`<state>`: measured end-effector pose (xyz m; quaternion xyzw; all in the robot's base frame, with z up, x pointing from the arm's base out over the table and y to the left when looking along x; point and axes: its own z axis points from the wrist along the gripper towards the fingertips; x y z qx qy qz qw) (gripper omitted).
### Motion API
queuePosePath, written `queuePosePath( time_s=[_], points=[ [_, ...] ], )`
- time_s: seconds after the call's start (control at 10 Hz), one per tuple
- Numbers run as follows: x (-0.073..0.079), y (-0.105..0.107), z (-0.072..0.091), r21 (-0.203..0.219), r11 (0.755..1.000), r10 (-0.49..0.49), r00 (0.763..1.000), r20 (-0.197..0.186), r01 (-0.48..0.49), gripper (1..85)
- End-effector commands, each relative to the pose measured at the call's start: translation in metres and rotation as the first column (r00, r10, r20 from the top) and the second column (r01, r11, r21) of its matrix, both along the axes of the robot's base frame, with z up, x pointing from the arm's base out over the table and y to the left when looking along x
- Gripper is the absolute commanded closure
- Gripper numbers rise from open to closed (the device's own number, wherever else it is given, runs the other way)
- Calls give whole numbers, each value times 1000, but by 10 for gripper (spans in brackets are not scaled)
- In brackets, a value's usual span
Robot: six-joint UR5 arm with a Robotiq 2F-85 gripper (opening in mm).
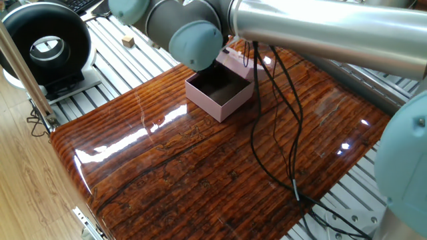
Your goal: Cover the box
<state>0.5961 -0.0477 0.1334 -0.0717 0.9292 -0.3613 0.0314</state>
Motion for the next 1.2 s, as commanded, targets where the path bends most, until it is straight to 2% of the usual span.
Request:
queuePosePath(
  time_s=[0.0, 0.2, 0.4, 0.5, 0.7, 0.8, 0.9, 1.1],
  points=[
    [-7, 15, -6, 12, 1000, -25, 1000, 8, 24, 843],
    [-4, 11, -2, -14, 1000, 3, 1000, 0, -3, 843],
    [3, -1, 11, -86, 994, 60, 998, -22, -62, 843],
    [11, -5, 18, -122, 986, 109, 993, -33, -113, 843],
    [41, -10, 35, -205, 947, 245, 969, -33, -246, 843],
    [48, -11, 39, -224, 934, 277, 960, -35, -278, 843],
    [46, -11, 38, -223, 934, 275, 960, -44, -278, 843],
    [32, -8, 27, -172, 958, 222, 974, -49, -227, 843]
  ],
)
